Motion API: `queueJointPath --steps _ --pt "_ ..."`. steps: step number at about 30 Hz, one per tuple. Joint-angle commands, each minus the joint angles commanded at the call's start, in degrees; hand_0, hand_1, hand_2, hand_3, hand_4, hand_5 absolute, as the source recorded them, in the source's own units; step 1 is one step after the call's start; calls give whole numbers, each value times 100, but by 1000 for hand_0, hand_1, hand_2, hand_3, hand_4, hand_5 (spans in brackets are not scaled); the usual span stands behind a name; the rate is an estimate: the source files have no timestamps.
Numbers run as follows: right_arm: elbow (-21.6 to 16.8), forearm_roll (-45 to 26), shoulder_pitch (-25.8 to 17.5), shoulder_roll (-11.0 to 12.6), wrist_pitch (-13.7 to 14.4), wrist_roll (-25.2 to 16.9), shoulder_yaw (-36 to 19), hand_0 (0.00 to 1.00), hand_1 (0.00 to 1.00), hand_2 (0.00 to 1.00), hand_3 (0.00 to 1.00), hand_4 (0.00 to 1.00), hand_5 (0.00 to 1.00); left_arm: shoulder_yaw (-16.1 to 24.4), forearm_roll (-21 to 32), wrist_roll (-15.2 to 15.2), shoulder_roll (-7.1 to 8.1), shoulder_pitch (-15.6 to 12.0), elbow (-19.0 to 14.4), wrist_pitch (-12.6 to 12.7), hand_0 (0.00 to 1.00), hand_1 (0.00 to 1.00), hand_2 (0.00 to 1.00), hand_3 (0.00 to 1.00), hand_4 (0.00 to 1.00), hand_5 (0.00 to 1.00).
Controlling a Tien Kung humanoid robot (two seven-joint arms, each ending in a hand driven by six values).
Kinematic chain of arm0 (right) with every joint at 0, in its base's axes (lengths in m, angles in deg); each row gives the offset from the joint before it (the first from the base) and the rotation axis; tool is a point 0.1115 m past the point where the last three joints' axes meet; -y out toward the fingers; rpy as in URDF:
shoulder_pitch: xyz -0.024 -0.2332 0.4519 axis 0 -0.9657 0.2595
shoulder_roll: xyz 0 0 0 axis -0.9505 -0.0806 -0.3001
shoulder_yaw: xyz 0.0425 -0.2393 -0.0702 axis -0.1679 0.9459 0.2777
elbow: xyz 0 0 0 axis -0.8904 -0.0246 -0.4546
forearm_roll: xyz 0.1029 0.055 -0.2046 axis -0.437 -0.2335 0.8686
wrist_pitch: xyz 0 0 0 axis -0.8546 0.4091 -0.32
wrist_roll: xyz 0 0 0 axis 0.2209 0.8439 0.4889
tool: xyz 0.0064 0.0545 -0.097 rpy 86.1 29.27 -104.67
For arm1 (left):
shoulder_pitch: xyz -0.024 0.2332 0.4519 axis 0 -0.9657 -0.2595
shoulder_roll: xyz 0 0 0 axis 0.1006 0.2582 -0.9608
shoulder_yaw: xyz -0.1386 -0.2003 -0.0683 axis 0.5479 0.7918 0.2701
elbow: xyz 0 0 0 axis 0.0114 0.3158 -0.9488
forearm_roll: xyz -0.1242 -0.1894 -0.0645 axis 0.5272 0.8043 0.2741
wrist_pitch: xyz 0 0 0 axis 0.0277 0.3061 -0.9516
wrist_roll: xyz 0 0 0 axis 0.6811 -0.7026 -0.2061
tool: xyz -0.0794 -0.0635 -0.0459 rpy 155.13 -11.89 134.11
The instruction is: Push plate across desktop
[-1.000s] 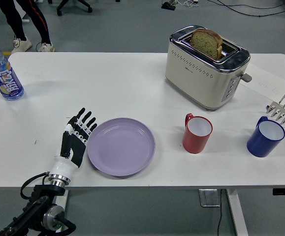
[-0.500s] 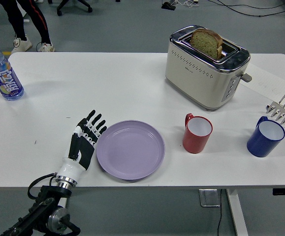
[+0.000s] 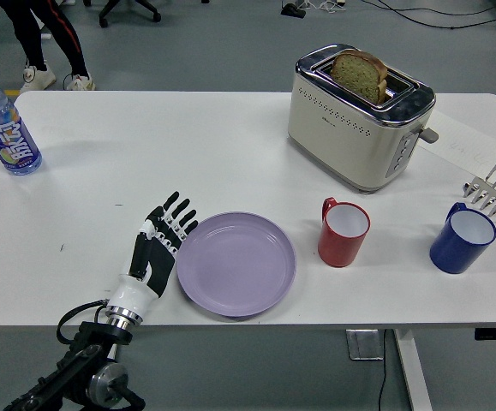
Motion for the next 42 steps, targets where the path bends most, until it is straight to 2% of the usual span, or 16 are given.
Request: queueJointPath --steps 16,22,27,32,33,38,39,42 --pt "0 24 -7 2 -4 4 -12 627 570 661 611 173 306 -210 36 1 24 39 -118 -10 883 910 954 969 492 998" --pt "0 11 -2 -1 -2 2 0 627 570 661 611 173 306 -111 4 5 0 37 -137 2 883 910 954 968 492 998" --pt "0 6 -3 -4 -1 1 3 627 570 661 611 173 306 314 -127 -17 -79 18 -150 52 880 906 949 961 488 998" --pt "0 -5 -10 -5 2 1 7 627 570 661 611 173 306 924 -351 -192 -60 -9 -172 90 880 906 949 961 488 998" --pt "0 -7 -15 -5 2 1 6 627 570 661 611 173 306 1076 -395 -273 -34 -21 -173 80 856 878 921 930 488 998" --pt "0 -20 -33 -3 5 1 7 627 570 661 611 173 306 1732 -515 -504 117 -67 -186 60 856 878 921 930 488 998" --pt "0 -20 -37 -3 4 1 6 627 570 661 611 173 306 1844 -533 -534 143 -74 -192 56 840 867 904 896 488 998" --pt "0 -25 -45 -4 8 2 2 627 570 661 611 173 306 2233 -599 -686 284 -104 -203 38 840 867 904 896 488 998"
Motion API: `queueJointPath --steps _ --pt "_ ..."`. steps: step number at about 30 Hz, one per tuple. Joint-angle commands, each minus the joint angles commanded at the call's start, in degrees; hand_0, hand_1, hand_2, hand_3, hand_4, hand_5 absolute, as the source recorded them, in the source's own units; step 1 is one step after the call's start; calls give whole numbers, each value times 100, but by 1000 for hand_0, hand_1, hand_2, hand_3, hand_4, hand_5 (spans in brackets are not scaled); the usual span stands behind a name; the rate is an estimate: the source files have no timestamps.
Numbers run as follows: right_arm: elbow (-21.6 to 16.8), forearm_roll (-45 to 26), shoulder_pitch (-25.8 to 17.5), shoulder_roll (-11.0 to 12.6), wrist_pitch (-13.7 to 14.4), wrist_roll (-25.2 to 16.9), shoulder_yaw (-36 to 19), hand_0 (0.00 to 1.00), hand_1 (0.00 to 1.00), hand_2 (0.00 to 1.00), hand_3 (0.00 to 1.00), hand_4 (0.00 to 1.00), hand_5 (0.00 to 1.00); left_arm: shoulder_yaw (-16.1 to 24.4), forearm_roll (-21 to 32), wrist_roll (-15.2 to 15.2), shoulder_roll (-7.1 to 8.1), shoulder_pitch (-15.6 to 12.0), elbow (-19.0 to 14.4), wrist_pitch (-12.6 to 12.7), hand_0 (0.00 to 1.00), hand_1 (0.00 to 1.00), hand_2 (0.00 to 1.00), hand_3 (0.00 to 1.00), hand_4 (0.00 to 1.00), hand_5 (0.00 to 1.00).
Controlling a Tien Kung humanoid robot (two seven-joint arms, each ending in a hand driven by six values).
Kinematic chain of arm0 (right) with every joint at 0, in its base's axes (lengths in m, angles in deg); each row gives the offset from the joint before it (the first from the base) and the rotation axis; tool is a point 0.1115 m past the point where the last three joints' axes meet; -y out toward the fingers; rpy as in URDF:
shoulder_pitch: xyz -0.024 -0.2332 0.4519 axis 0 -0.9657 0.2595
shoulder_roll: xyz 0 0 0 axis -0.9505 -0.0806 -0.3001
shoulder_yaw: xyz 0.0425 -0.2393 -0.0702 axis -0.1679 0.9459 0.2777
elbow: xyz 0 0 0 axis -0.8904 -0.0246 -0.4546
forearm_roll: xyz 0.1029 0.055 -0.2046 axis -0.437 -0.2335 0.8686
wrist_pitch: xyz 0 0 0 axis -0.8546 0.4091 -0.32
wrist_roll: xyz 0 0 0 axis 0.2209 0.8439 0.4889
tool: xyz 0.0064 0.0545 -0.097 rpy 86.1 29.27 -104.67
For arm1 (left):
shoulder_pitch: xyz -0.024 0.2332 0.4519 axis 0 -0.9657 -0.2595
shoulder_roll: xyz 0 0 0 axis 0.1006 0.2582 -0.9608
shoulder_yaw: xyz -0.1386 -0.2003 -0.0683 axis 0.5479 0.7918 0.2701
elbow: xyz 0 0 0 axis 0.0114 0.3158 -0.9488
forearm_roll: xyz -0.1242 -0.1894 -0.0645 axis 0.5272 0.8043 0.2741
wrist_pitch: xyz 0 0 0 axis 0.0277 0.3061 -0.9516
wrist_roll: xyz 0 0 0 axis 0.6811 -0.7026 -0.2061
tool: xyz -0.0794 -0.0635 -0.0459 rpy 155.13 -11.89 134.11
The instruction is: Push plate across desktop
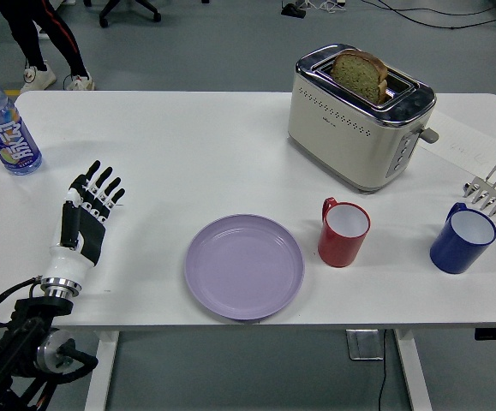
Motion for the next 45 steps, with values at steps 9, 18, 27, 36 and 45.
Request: queueJointPath --steps 9,18,27,36,45 --pt "0 -51 -16 -12 15 7 5 627 571 661 611 173 306 1015 -125 -524 483 -141 115 -254 829 846 863 851 496 998" --pt "0 -53 -13 -17 11 12 9 627 571 661 610 174 306 1918 -201 -735 638 -289 224 -387 828 844 858 843 495 998" --pt "0 -48 -16 -22 7 17 4 627 571 661 611 173 306 2432 -274 -877 660 -405 300 -500 826 841 851 834 498 998" --pt "0 -64 0 -24 13 10 12 627 572 661 611 173 304 2545 -290 -899 674 -419 296 -522 826 839 847 832 500 998" --pt "0 -55 5 -24 15 9 6 628 573 662 611 174 307 2534 -310 -935 668 -415 300 -534 822 838 844 830 509 998"
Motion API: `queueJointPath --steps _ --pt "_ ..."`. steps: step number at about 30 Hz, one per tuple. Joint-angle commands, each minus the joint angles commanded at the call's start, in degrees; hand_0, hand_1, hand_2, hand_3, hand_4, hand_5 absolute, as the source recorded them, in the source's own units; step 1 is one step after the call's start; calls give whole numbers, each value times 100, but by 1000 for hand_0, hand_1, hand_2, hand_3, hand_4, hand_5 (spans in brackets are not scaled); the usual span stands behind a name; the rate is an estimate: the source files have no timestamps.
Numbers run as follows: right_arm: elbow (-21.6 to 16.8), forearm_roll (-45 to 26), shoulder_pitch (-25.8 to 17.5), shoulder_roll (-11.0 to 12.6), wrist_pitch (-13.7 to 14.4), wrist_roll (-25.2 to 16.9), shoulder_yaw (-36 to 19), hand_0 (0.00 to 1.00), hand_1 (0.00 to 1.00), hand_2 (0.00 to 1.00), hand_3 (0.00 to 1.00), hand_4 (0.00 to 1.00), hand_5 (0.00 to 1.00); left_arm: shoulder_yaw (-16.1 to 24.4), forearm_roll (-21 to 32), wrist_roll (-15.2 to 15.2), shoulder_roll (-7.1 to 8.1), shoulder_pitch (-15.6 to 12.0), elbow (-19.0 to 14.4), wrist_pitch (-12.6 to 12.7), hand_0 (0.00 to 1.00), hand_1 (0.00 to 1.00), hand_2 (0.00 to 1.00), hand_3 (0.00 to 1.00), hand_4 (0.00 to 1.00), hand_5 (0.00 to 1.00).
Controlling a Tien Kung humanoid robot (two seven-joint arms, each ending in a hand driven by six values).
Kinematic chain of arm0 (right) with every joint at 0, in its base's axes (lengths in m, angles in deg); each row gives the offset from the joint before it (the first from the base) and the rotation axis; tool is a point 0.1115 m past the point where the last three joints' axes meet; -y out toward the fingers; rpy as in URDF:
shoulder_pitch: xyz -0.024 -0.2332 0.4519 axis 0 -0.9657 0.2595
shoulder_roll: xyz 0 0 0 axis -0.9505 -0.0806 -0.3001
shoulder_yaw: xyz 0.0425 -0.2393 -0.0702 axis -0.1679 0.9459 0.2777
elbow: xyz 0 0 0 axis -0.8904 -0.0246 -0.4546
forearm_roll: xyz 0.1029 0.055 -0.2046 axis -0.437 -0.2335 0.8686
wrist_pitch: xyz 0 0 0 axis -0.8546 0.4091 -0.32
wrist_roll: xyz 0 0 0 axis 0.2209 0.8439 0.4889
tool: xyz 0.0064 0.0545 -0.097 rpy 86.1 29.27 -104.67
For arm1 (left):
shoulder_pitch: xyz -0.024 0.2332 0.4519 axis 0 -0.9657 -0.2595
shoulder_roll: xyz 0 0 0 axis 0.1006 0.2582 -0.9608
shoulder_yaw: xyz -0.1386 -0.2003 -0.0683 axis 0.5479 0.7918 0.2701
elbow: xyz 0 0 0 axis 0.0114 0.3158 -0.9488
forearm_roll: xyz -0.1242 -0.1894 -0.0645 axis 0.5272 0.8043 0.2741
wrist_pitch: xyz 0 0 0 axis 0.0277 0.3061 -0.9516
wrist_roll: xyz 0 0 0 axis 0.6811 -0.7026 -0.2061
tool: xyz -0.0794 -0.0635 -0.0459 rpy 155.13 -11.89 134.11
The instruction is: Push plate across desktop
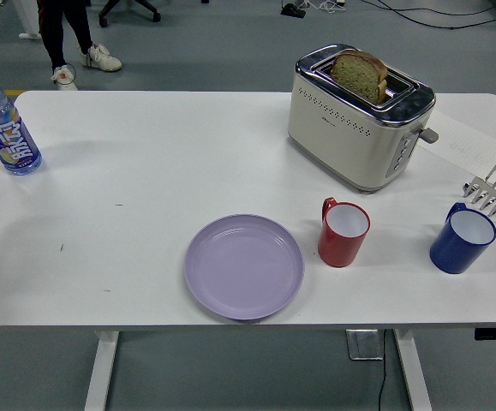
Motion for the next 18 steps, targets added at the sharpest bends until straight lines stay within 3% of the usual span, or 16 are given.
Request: queueJointPath --steps 18 --pt "0 13 -38 -3 -7 -2 13 628 572 662 611 173 307 22 -59 7 24 -29 -3 40 799 825 830 828 516 998"
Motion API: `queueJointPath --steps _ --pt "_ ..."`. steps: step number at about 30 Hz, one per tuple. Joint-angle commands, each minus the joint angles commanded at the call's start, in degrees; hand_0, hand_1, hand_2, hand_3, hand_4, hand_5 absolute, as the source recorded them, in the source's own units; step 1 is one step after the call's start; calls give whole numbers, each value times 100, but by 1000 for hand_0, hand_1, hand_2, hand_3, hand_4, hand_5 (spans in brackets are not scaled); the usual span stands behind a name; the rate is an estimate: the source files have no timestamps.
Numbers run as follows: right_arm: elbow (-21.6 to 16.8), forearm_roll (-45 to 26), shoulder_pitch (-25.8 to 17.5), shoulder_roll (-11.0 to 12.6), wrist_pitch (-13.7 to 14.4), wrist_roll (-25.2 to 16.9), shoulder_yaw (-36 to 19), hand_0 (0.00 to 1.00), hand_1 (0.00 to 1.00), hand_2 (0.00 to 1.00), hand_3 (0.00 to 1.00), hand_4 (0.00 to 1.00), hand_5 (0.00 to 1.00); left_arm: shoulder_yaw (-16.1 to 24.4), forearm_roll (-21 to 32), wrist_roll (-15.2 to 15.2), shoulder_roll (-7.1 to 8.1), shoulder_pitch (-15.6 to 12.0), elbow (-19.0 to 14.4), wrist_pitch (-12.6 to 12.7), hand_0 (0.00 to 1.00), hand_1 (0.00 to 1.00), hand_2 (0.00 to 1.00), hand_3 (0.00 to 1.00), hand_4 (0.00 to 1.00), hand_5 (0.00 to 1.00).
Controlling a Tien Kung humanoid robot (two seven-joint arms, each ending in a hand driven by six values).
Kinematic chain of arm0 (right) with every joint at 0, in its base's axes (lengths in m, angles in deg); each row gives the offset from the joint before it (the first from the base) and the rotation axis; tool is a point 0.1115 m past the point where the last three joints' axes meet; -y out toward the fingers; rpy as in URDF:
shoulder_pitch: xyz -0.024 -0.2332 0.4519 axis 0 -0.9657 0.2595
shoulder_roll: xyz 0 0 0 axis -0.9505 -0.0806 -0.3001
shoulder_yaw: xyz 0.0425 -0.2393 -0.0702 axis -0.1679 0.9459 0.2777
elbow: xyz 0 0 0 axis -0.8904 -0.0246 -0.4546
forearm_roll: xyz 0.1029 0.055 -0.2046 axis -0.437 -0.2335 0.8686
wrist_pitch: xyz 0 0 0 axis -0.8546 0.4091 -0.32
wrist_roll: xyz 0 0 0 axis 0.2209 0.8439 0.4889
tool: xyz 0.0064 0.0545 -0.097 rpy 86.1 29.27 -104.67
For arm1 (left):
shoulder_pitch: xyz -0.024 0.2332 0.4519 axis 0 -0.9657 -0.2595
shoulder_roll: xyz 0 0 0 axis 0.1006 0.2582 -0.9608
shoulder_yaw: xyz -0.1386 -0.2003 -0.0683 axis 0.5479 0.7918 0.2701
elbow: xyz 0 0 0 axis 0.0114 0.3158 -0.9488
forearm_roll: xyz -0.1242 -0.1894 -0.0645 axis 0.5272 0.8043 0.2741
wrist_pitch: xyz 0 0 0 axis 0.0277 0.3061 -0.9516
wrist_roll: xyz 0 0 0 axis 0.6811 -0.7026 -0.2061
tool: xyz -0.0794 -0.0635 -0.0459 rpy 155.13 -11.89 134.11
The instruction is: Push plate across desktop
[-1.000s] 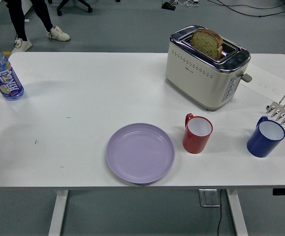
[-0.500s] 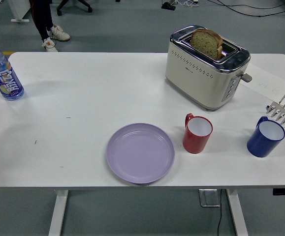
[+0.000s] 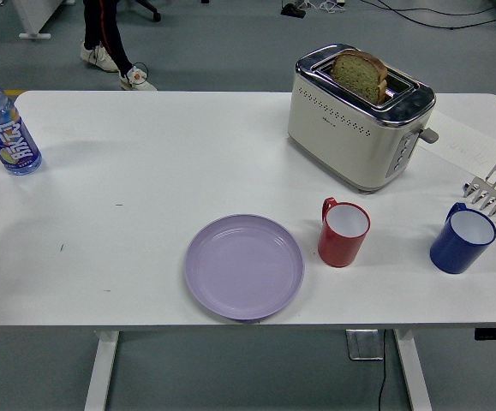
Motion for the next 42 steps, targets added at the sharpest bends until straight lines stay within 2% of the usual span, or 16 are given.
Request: queueJointPath --steps 8,11,12,17,18,21,23,24,29,30,35,36,41,42 --pt "0 -4 -2 8 -1 -3 2 628 572 662 611 173 307 47 -2 26 -8 -26 1 23 800 825 830 831 520 998" --pt "0 -6 -2 11 0 -4 3 628 572 662 611 173 307 47 -18 94 -15 -27 6 109 800 825 830 831 520 998" --pt "0 -7 -4 12 1 -5 3 630 573 662 611 173 308 47 -11 119 -17 -26 7 138 823 878 858 838 557 998" --pt "0 10 2 17 2 -4 -14 630 573 662 611 173 308 53 -31 138 -7 -20 2 196 823 878 858 838 557 998" --pt "0 10 2 17 2 -3 -15 630 573 662 611 174 307 56 -32 136 -6 -20 2 196 818 869 865 848 637 957" --pt "0 17 20 21 2 -3 -18 630 573 662 611 174 307 78 -190 40 -18 -13 2 323 818 869 865 848 637 957" --pt "0 32 32 22 -1 -2 -24 630 573 662 611 174 307 105 -258 41 -28 -12 25 320 818 869 865 848 637 957" --pt "0 27 37 22 0 -2 -22 630 573 662 611 174 309 124 -334 43 -40 -15 29 322 811 861 848 829 691 779" --pt "0 33 49 22 -2 -1 -29 630 573 662 611 174 309 145 -478 51 -52 -17 23 289 811 861 848 829 691 779" --pt "0 31 51 22 -2 -2 -29 631 573 662 611 174 309 146 -460 60 -51 -15 21 281 796 846 842 824 720 731" --pt "0 17 53 29 -4 -9 -22 631 573 662 611 174 309 145 -322 93 -52 -9 17 281 796 846 842 824 720 731" --pt "0 15 55 32 -4 -11 -21 629 573 662 611 174 309 143 -308 92 -53 -8 18 284 710 819 833 821 678 834" --pt "0 17 51 30 -3 -13 -26 629 573 662 611 174 309 113 -164 111 -49 15 27 310 710 819 833 821 678 834" --pt "0 21 50 29 -3 -12 -30 630 573 662 611 174 309 107 -144 114 -48 19 28 308 680 810 827 785 587 955"
